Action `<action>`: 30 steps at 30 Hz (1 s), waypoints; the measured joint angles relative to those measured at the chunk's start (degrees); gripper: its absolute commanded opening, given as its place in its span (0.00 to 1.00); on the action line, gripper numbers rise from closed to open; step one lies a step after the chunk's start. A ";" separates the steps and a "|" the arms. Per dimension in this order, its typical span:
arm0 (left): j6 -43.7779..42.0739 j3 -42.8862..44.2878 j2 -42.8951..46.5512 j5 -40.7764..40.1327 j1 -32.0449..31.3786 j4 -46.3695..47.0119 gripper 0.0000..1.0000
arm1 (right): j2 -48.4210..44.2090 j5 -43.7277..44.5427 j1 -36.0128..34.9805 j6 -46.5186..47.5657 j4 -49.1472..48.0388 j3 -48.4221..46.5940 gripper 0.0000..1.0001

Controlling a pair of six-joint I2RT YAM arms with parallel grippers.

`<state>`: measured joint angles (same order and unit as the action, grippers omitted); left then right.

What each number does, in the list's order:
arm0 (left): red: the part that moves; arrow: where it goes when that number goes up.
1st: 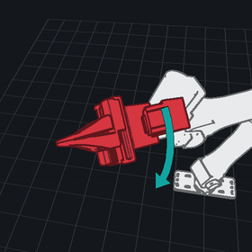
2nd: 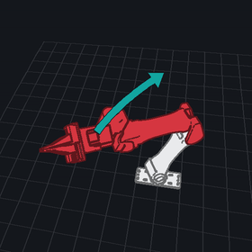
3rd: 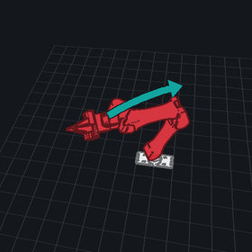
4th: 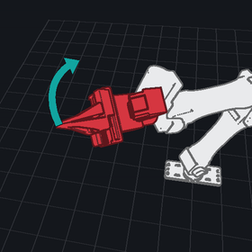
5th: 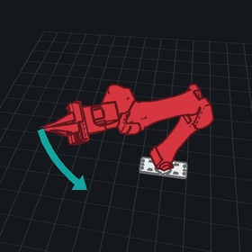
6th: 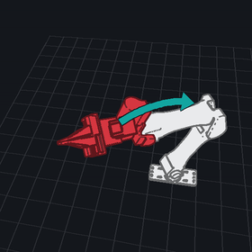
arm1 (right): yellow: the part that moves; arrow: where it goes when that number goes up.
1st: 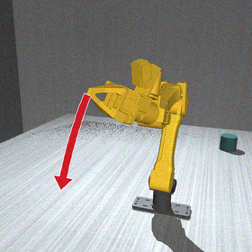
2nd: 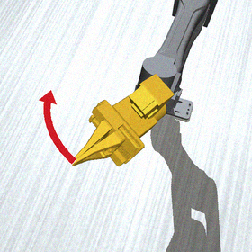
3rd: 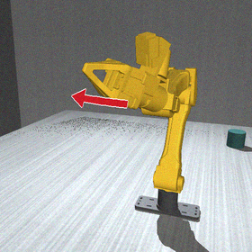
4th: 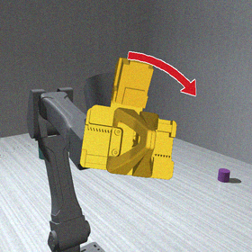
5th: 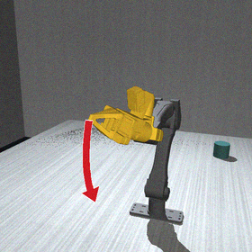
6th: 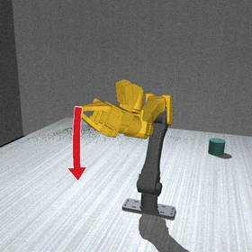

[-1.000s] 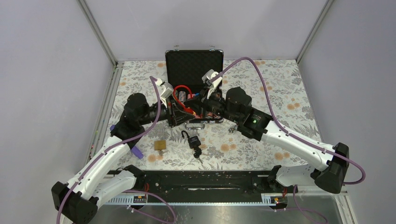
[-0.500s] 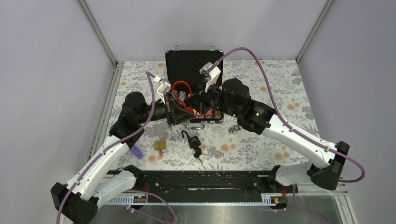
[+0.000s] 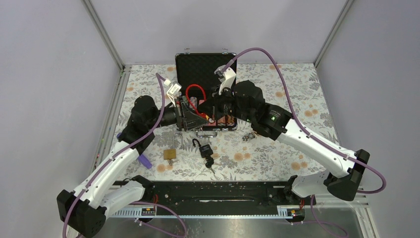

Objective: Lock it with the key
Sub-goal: Lock the lock.

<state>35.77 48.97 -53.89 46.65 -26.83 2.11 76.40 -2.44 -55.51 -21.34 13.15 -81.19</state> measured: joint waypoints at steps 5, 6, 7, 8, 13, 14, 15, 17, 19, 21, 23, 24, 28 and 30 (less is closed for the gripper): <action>1.53 -1.20 -0.76 -0.17 0.50 1.66 0.34 | 0.90 -0.52 1.14 -1.88 1.44 -0.17 0.00; 1.79 -1.33 -0.94 -0.17 0.61 1.88 0.35 | 1.05 -0.81 1.40 -2.12 1.66 -0.17 0.00; 2.03 -1.44 -1.09 -0.26 0.72 2.19 0.35 | 1.20 -1.36 1.66 -2.27 1.88 -0.20 0.00; 2.27 -1.46 -1.25 -0.48 0.94 2.69 0.35 | 1.38 -1.90 1.86 -2.32 2.71 -0.20 0.00; 3.10 -1.51 -1.60 -0.63 2.10 4.04 0.19 | 2.16 -3.76 2.99 -2.69 5.53 -0.20 0.00; 3.04 -1.64 -1.79 -0.46 2.23 4.04 0.21 | 2.21 -4.11 3.17 -2.84 5.73 -0.31 0.00; 3.41 -1.79 -2.05 -0.22 2.36 4.39 0.25 | 2.21 -4.24 3.30 -2.99 5.95 -0.44 0.00; 3.63 -1.81 -2.62 0.48 2.43 5.25 0.33 | 2.25 -4.31 3.48 -3.41 6.56 -0.68 0.00; 3.74 -1.81 -3.02 0.96 2.43 5.57 0.40 | 2.58 -4.50 3.58 -4.07 7.34 -1.22 0.00; 3.78 -1.84 -3.32 1.36 2.45 5.75 0.49 | 3.04 -4.74 3.69 -4.70 7.65 -1.60 0.00; 3.78 -1.92 -3.52 1.62 2.45 5.95 0.56 | 3.54 -5.25 3.89 -5.60 8.02 -1.95 0.00; 3.74 -2.14 -3.56 1.64 2.45 6.21 0.58 | 3.74 -5.53 3.98 -5.95 8.13 -2.03 0.00; 3.78 -2.73 -3.56 1.81 2.45 6.69 0.62 | 4.28 -6.82 4.39 -7.52 8.46 -2.21 0.00; 3.78 -2.73 -3.61 2.29 2.45 7.10 0.59 | 4.46 -7.48 4.61 -8.20 8.46 -2.21 0.00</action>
<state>39.55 46.24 -57.49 48.95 -24.38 9.21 80.86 -9.91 -50.89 -29.54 21.61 -83.40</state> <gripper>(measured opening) 0.615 0.065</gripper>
